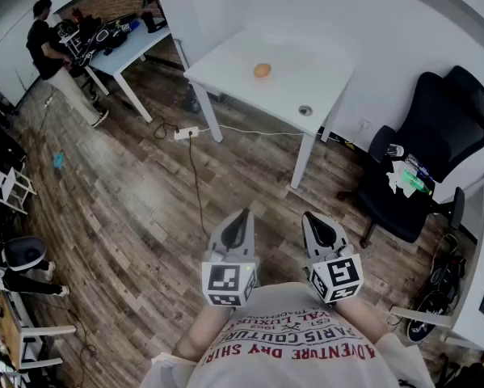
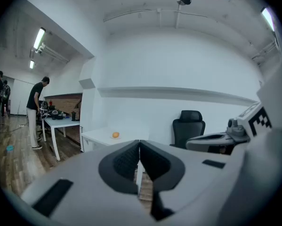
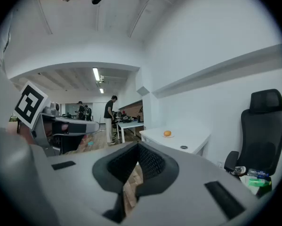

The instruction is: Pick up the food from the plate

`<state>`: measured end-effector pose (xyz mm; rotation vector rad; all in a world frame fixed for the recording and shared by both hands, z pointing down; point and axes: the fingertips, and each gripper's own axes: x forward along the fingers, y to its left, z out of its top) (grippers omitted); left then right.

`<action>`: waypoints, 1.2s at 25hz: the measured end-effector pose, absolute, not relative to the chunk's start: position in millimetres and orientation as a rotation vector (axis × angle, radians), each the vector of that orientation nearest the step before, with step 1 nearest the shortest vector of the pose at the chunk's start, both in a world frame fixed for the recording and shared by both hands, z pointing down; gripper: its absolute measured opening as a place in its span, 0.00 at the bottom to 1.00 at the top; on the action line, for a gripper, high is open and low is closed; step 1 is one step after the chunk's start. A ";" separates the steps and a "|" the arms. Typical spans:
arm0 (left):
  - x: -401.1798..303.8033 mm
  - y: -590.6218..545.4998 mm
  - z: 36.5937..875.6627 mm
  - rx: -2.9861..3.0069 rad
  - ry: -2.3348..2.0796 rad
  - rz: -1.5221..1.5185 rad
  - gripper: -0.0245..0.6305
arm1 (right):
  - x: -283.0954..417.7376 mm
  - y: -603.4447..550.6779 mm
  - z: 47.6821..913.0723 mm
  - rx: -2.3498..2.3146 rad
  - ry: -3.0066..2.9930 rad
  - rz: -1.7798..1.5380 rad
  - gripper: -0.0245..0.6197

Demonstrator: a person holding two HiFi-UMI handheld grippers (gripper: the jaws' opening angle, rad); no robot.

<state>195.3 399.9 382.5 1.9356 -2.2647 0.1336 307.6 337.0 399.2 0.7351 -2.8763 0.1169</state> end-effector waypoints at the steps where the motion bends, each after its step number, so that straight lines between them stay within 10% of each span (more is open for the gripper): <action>1: 194.9 400.5 383.2 1.936 -2.263 0.134 0.05 | 307.3 337.9 399.7 0.736 -2.876 0.117 0.06; 30: 66.2 435.2 407.9 1.882 -2.259 0.091 0.05 | 204.7 362.9 434.9 0.824 -2.791 0.233 0.06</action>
